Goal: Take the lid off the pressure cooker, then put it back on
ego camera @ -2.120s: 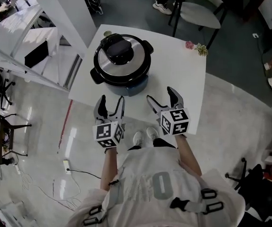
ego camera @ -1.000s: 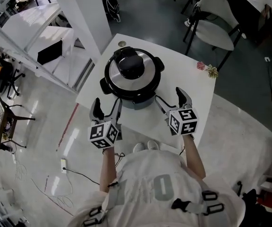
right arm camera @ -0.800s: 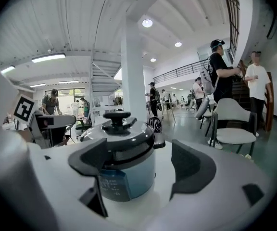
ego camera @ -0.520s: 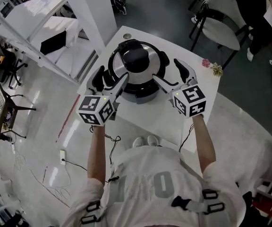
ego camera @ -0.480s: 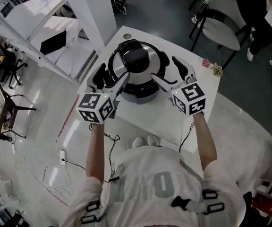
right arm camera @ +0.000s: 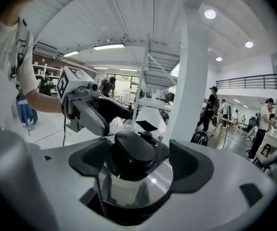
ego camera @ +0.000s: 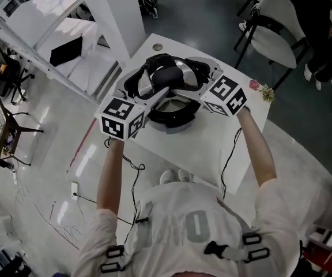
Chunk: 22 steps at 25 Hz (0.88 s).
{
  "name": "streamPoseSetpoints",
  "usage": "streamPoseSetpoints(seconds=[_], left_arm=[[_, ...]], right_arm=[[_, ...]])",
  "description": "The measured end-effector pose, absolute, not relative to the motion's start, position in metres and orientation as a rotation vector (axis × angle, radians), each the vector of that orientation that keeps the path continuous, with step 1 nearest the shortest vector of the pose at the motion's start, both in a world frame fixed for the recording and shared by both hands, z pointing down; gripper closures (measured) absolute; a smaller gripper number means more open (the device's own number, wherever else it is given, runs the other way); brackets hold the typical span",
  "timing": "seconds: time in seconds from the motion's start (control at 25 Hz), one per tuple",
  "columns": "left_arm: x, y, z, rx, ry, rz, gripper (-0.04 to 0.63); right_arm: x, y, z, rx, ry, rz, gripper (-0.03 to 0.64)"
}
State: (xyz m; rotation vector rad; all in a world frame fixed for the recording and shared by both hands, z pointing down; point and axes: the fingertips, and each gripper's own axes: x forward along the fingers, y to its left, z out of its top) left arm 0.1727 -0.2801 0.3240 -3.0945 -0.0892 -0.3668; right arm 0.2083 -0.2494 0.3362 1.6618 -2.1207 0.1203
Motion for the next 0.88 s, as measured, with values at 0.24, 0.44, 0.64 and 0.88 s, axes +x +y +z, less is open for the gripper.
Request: streamPoseSetpoints(seconds=[0.24,0.44,0.64,0.88], left_arm=[[0.181,-0.279,0.345,-3.089,-0.127,-0.462,0.262],[0.188,-0.277,0.354,-3.037,-0.212,-0.526,0.294],[0.19,-0.277,0.36,-2.949,-0.351,-0.563,0.335],[0.196,-0.276,0.363,-2.965,-0.468,-0.56,0.333]], right_arm=[[0.206,-0.261,0.358,1.532,-2.169,0.157,0.249],[0.208,-0.267,0.367,1.425,-2.214,0.185,0.288],[0.209,-0.27,0.375,1.319,-2.225,0.184,0.321],[0.207,-0.272,0.375,1.263,-2.276,0.184,0.328]])
